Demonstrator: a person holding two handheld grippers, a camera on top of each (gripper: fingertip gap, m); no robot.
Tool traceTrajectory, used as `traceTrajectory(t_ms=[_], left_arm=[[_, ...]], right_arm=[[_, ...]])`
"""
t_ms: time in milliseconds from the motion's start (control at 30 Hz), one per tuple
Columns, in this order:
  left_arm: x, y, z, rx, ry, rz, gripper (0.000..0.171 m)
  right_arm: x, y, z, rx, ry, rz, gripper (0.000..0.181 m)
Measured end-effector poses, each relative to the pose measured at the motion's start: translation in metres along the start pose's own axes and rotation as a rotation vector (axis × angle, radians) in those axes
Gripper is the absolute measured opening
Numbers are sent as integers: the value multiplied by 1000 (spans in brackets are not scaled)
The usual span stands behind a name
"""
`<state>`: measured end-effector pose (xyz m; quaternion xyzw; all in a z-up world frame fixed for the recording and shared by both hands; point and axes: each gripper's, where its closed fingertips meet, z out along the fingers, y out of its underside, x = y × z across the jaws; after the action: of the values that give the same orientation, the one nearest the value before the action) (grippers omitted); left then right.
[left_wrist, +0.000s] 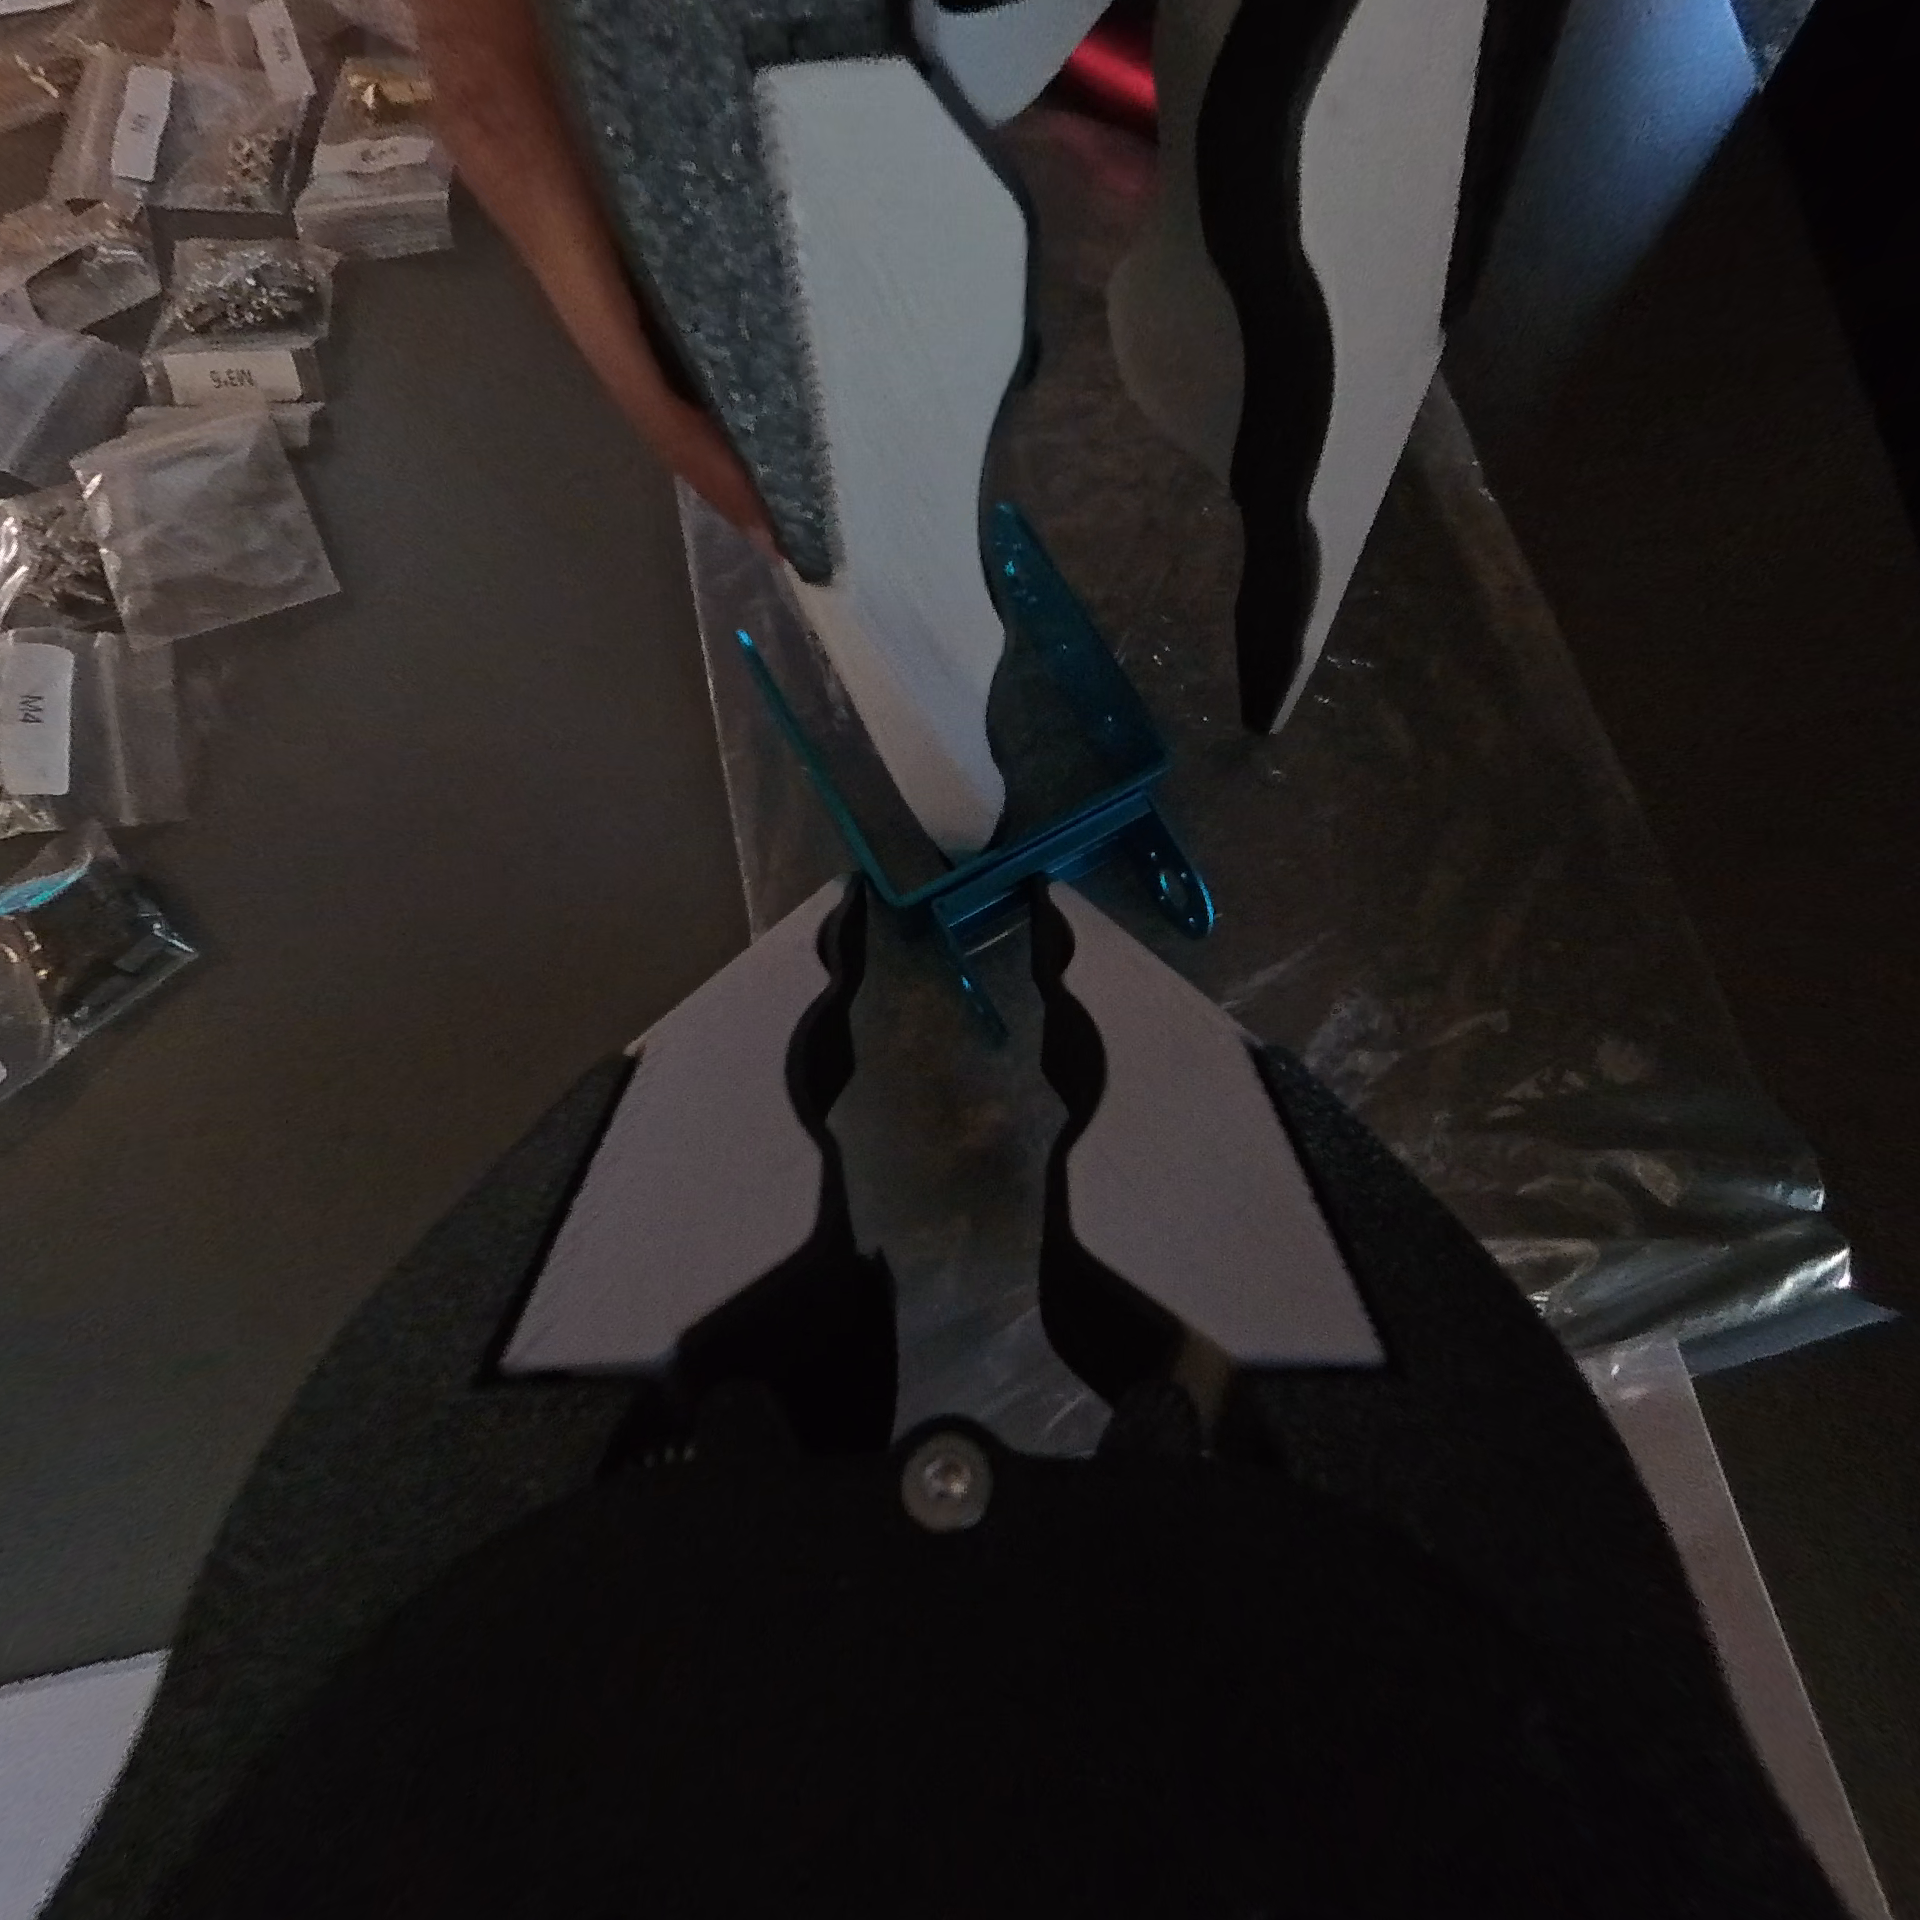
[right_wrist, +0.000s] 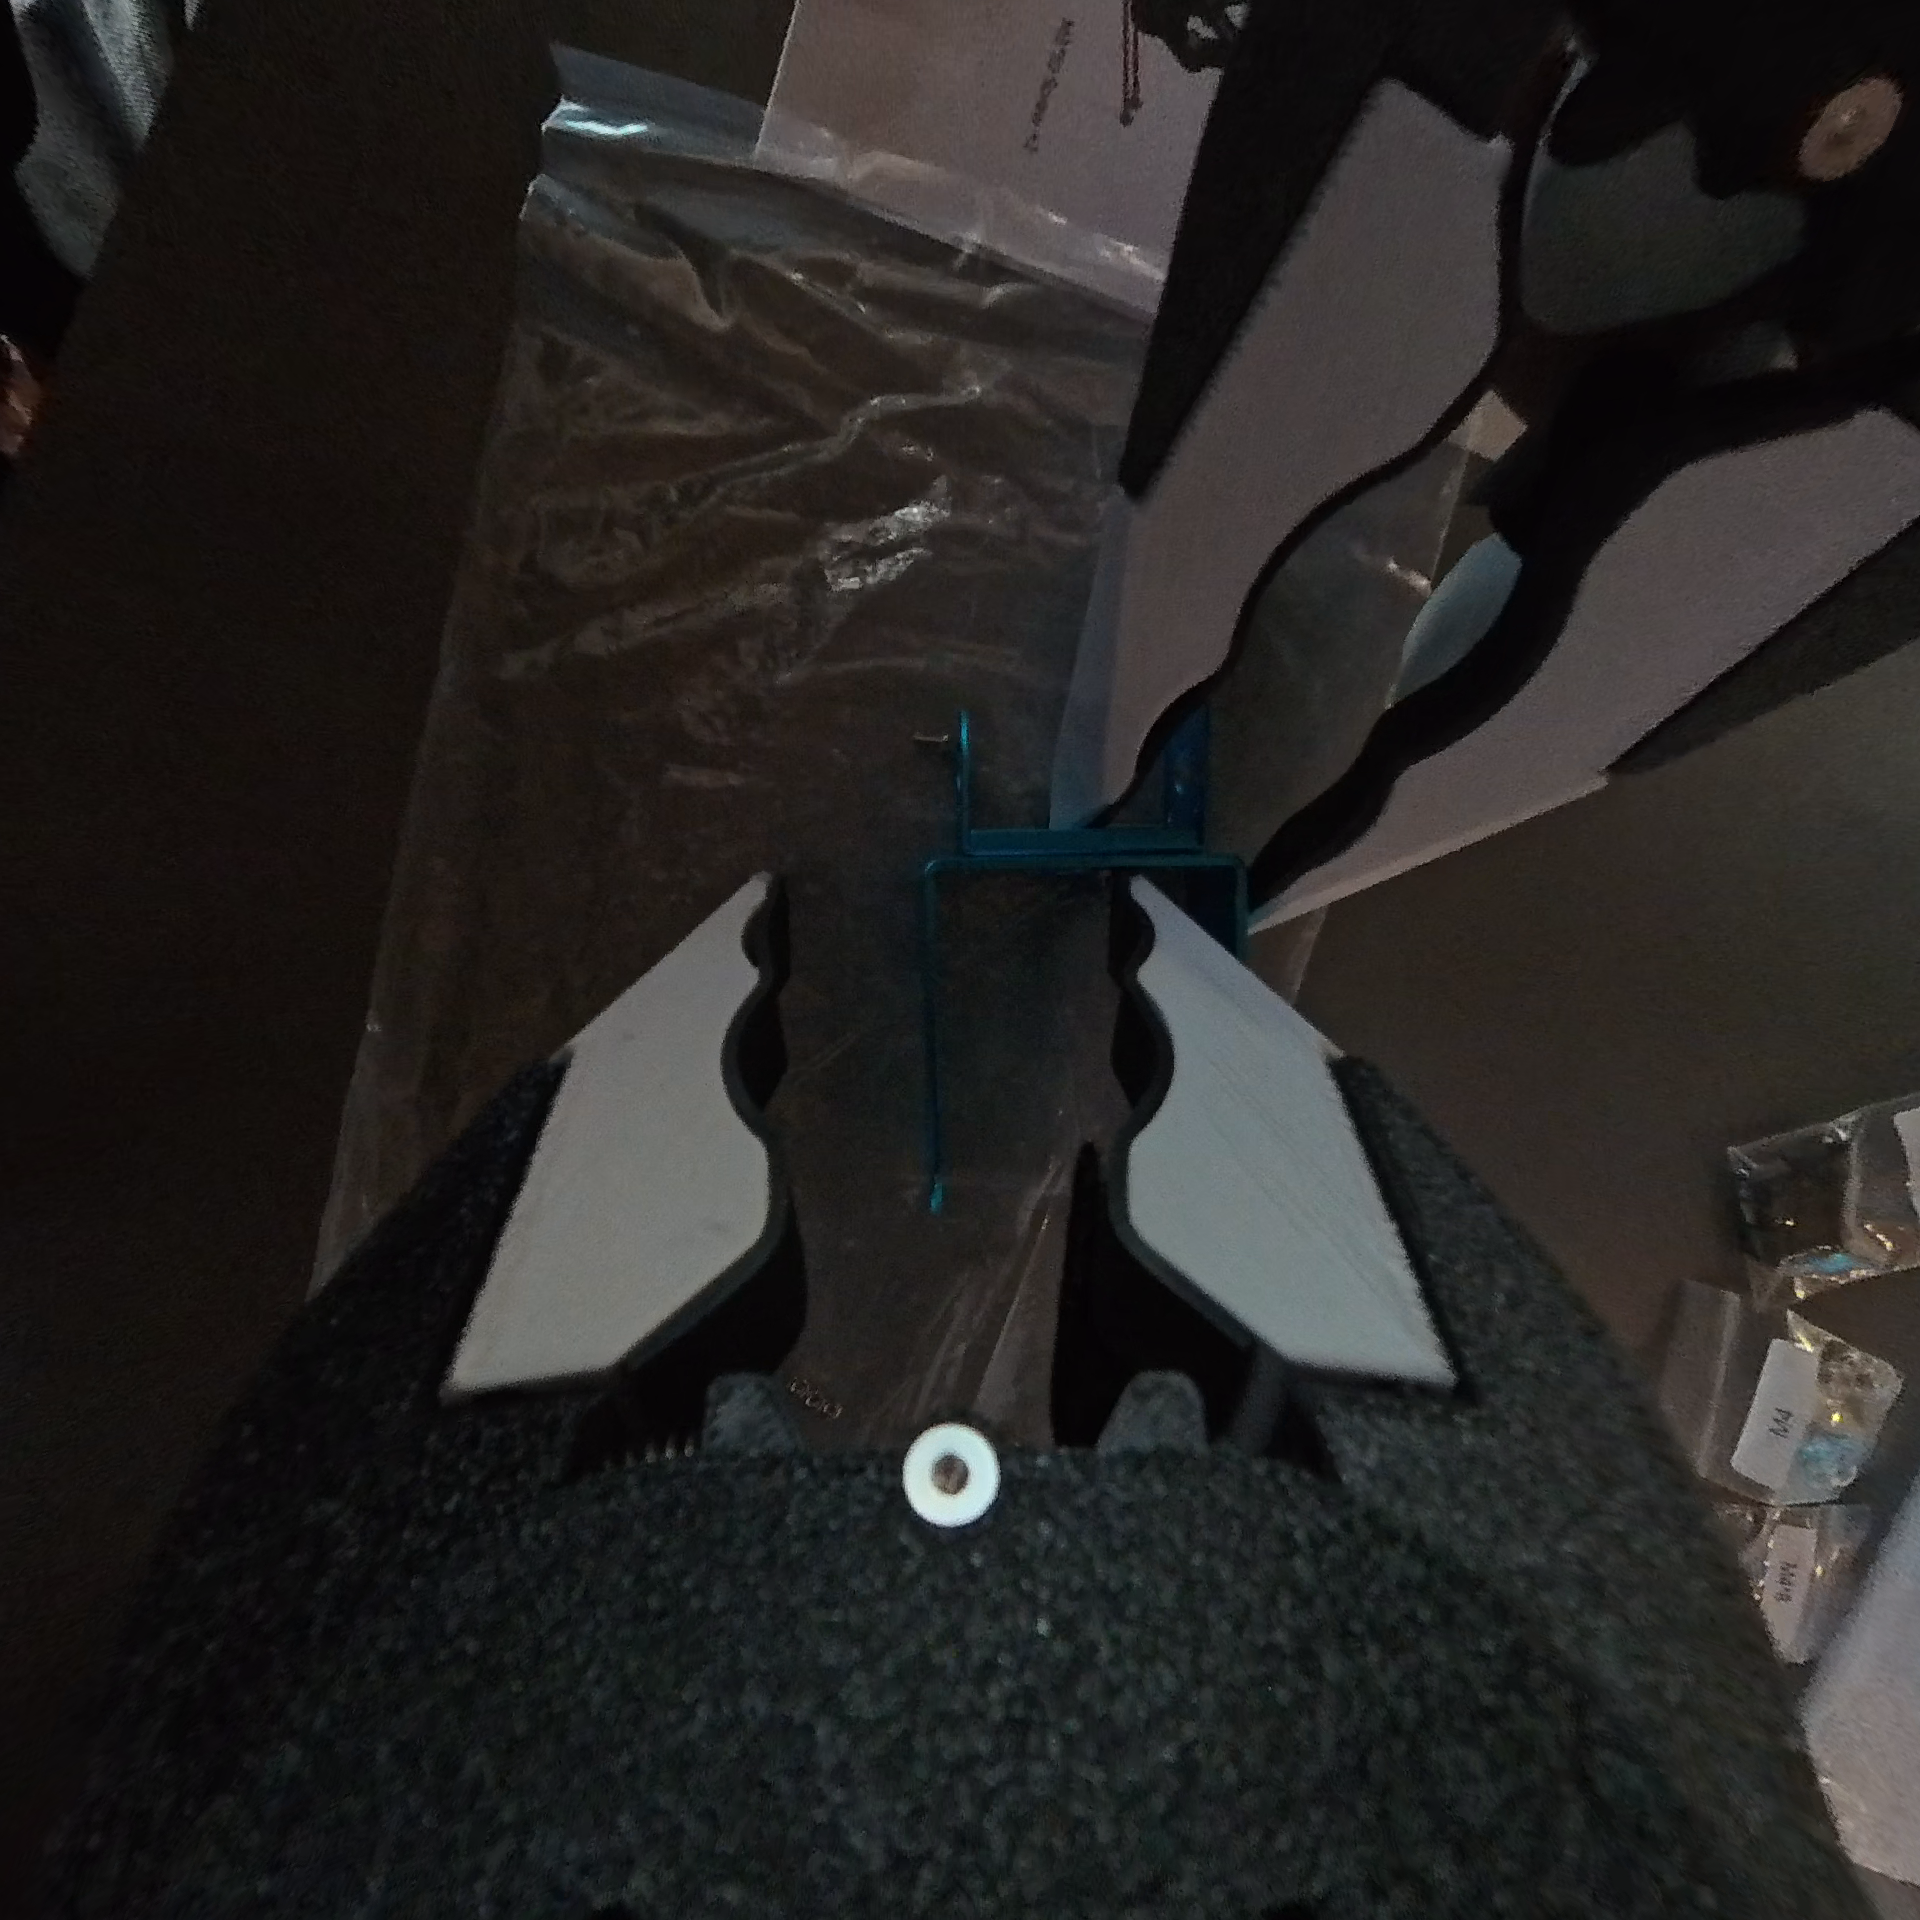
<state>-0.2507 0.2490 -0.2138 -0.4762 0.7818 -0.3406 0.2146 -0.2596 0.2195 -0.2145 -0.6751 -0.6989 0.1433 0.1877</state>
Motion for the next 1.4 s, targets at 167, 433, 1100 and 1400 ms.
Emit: traceTrajectory(t_ms=[167,433,1100,1400], left_arm=[[1,0,0,-1,10,-3,31],[1,0,0,0,-5,13,31],[4,-1,0,0,11,10,30],[5,-2,1,-2,15,15,31]], right_arm=[[3,0,1,-24,38,-30,55],[4,5,-7,-53,0,2,63],[7,-3,-2,-74,158,-132,41],[8,-3,-2,-93,112,-70,36]])
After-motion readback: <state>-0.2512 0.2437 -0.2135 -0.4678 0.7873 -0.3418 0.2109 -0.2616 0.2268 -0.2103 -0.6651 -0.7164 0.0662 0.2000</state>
